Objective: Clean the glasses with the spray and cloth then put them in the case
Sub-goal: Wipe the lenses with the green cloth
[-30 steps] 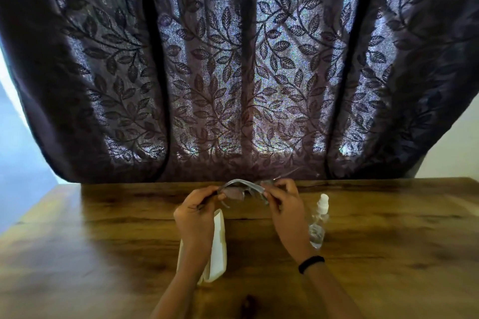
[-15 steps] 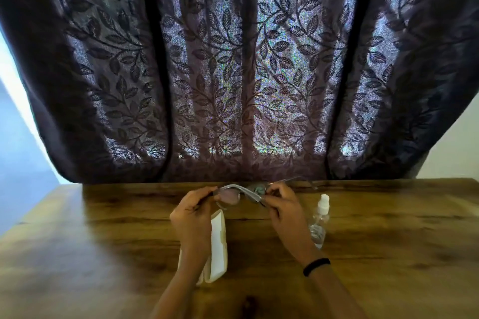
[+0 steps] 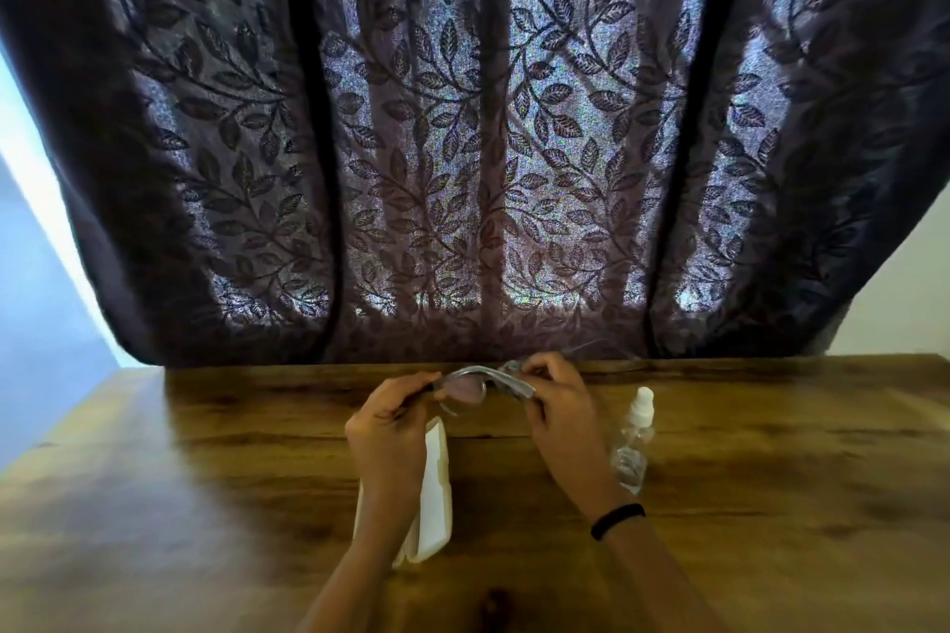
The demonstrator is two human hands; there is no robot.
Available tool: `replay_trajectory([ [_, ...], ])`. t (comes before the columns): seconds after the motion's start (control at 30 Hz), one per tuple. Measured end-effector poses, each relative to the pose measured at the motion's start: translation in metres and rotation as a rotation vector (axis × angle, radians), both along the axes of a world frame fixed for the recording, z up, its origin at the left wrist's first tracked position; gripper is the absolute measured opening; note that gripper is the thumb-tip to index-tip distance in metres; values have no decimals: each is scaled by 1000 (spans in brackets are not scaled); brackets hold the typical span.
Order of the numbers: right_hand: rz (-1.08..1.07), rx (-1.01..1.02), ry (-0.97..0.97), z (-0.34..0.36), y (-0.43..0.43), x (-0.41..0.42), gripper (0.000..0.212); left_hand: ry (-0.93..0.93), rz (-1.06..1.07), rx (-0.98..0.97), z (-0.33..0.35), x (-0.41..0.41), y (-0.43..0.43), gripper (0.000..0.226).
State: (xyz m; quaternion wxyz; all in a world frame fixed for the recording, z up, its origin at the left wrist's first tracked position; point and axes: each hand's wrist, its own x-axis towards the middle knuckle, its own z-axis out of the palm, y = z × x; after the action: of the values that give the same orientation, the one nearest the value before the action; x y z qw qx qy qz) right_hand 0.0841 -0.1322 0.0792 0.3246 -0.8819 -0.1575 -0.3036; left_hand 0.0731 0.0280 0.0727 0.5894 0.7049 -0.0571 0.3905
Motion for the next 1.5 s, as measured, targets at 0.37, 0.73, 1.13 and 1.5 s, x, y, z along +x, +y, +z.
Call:
replay_trajectory([
  [0.37,-97,-64,21,-13,-10,-2,32,26,58,-82,2,0,1,38],
  [0.73,-205,-104,429,-55,-30,-8,23,81,9,-175,3,2,7,30],
  [1.13,60,722,289,16,-24,6,19,168,-140,-307,-4,2,8,20],
  [1.5,23,457,133,28,-19,3,10,301,-76,-16,-11,4,7,78],
])
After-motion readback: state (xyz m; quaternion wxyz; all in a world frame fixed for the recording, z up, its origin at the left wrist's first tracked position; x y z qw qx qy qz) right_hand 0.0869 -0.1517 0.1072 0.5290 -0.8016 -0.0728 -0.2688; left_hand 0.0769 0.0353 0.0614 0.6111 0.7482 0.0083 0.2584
